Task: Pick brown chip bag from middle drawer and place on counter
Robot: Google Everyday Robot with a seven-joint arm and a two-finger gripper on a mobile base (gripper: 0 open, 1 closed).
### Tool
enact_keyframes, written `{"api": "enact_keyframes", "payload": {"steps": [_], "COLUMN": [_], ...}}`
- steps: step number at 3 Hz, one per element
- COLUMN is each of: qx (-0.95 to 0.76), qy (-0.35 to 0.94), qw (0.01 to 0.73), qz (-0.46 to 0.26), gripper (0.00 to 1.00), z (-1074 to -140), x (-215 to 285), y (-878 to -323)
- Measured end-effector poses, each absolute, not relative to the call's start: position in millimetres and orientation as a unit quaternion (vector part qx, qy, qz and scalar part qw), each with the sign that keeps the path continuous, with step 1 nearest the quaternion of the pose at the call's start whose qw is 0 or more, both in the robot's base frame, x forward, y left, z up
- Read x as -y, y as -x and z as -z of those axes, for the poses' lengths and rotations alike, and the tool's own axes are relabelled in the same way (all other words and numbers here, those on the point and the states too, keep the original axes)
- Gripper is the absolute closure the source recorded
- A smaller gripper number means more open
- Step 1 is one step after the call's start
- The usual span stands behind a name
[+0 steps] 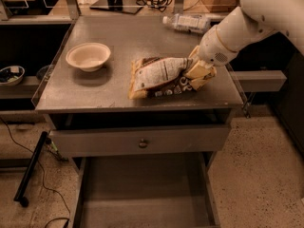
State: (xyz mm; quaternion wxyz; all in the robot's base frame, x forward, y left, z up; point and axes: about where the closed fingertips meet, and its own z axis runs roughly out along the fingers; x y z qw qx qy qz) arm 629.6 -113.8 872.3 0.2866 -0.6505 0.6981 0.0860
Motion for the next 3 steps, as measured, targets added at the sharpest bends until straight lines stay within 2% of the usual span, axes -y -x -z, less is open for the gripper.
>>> {"api": "enact_keyframes", "payload": {"steps": [2,3], "qx": [-0.698,-0.698], "qy": [0.65,0.65], "qw": [0.287,0.287], "qz": [-0.086,-0.086], "gripper": [0.11,0.0], "z": [-872.2,-872.2], "x": [113.8,113.8], "y": [-629.6,-629.6]}}
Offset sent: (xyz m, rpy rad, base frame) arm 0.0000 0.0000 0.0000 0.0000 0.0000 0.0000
